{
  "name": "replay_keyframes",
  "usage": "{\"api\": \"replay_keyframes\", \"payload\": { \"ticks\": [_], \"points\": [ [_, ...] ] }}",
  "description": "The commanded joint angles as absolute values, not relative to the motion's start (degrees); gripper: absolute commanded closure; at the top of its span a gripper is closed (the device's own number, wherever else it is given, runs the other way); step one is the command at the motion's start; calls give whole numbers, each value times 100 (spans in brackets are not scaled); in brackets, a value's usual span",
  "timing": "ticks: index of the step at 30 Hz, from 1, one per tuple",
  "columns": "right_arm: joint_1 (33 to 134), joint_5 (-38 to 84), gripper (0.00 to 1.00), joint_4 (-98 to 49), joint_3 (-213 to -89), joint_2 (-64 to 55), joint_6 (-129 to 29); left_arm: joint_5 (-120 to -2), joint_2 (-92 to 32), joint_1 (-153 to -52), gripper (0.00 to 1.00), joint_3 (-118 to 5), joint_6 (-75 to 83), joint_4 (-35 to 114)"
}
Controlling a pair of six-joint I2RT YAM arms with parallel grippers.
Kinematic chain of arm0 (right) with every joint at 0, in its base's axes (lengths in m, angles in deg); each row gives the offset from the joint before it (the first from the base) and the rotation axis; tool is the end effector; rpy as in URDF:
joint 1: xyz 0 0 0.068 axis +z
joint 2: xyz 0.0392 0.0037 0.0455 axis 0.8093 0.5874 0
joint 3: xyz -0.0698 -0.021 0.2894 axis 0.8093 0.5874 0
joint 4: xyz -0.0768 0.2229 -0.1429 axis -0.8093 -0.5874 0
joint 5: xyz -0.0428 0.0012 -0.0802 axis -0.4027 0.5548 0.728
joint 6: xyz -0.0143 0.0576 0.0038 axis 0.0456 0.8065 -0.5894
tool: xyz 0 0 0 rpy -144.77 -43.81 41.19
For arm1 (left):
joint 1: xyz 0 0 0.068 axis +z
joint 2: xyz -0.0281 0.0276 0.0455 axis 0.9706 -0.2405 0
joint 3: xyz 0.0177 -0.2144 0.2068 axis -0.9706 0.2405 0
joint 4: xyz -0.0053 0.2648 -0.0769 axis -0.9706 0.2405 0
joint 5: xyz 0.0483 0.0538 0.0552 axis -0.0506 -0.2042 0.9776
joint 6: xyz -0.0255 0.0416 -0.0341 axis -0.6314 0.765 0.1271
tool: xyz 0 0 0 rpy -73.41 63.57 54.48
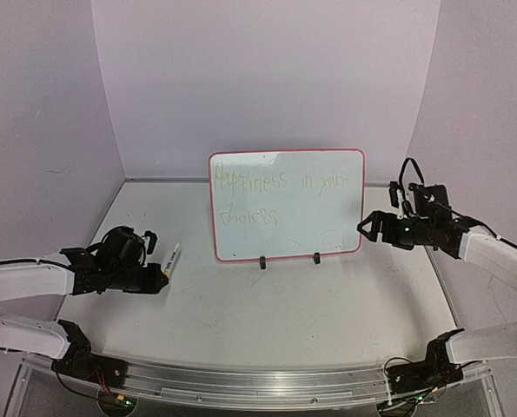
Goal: Write a sentence on the whiteboard
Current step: Place the whiteboard marker in the corner of the board.
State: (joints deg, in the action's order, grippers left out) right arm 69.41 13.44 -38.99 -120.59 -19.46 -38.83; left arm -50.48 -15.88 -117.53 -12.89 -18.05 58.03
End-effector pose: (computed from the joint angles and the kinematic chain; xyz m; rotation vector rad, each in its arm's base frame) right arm 0.2468 0.0812 0.2757 -0.1254 2.2342 0.6523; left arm 0.1581 -0.1371 0.1895 0.1475 2.4932 -0.5311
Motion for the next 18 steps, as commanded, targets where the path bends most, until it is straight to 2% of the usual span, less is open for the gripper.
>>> {"api": "replay_keyframes", "payload": {
  "ticks": [1,8,10,12,15,18],
  "points": [
    [6660,1656,2,-3889,-11851,-2069,-3737,-5055,-1848,-10834,98,-1490,-1237,5863],
    [6587,1941,2,-3765,-11714,-2167,-3684,-5498,-3031,-10088,95,-2104,-708,5039],
    [6570,2044,2,-3740,-11664,-2233,-3676,-5596,-3302,-10001,89,-2268,-605,5039],
    [6553,2120,2,-3722,-11606,-2290,-3675,-5620,-3424,-9943,75,-2331,-527,5003],
    [6519,2184,2,-3708,-11516,-2327,-3682,-5571,-3447,-9866,42,-2355,-468,4952],
    [6469,2241,2,-3650,-11434,-2311,-3716,-5485,-3438,-9753,21,-2374,-421,4945]
  ]
}}
